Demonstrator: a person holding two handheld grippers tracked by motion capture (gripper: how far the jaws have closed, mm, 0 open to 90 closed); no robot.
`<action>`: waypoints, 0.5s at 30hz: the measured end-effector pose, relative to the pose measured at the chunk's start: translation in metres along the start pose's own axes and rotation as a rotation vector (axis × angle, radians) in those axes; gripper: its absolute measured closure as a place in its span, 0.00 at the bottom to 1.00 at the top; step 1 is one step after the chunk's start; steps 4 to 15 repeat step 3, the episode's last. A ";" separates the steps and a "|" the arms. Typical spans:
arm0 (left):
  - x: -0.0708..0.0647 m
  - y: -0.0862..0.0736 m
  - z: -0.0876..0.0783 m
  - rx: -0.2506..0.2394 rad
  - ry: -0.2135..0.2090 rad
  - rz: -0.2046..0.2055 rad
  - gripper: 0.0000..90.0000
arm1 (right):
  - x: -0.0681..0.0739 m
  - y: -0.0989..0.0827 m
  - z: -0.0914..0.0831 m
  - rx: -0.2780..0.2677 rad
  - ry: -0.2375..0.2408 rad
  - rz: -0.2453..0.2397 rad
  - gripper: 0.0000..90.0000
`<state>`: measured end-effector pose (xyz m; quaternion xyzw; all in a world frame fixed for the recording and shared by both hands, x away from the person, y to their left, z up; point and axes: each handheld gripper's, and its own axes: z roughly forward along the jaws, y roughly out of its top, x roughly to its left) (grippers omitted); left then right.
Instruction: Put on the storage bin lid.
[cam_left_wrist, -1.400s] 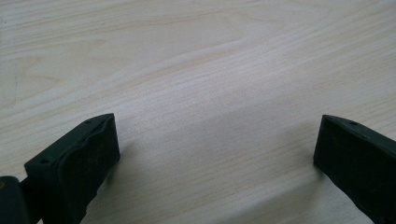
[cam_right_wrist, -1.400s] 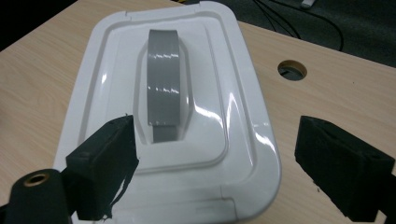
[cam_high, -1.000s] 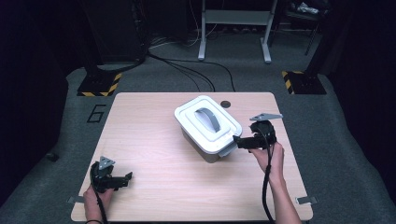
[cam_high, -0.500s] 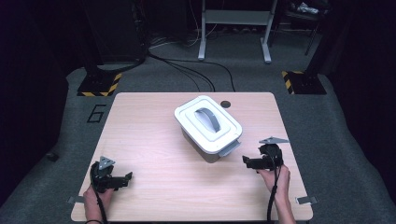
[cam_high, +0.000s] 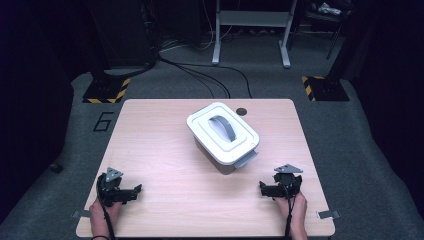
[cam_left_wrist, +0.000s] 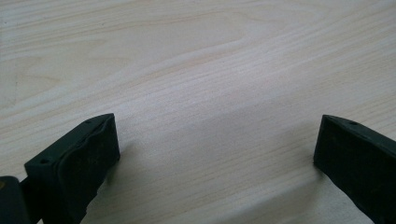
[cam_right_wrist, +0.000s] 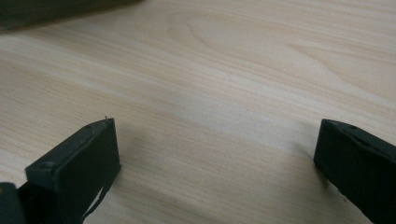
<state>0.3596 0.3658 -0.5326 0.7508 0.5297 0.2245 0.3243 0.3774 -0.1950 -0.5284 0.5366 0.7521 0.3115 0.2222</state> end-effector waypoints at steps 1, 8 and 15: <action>0.000 0.000 0.000 0.000 0.000 0.000 0.00 | 0.000 -0.001 0.000 -0.011 0.000 0.006 0.00; 0.000 0.000 0.000 0.000 0.000 0.000 0.00 | 0.000 -0.002 0.000 -0.011 0.000 -0.002 0.00; 0.000 0.000 0.000 0.000 0.000 0.000 0.00 | 0.000 -0.002 0.000 -0.011 0.000 -0.002 0.00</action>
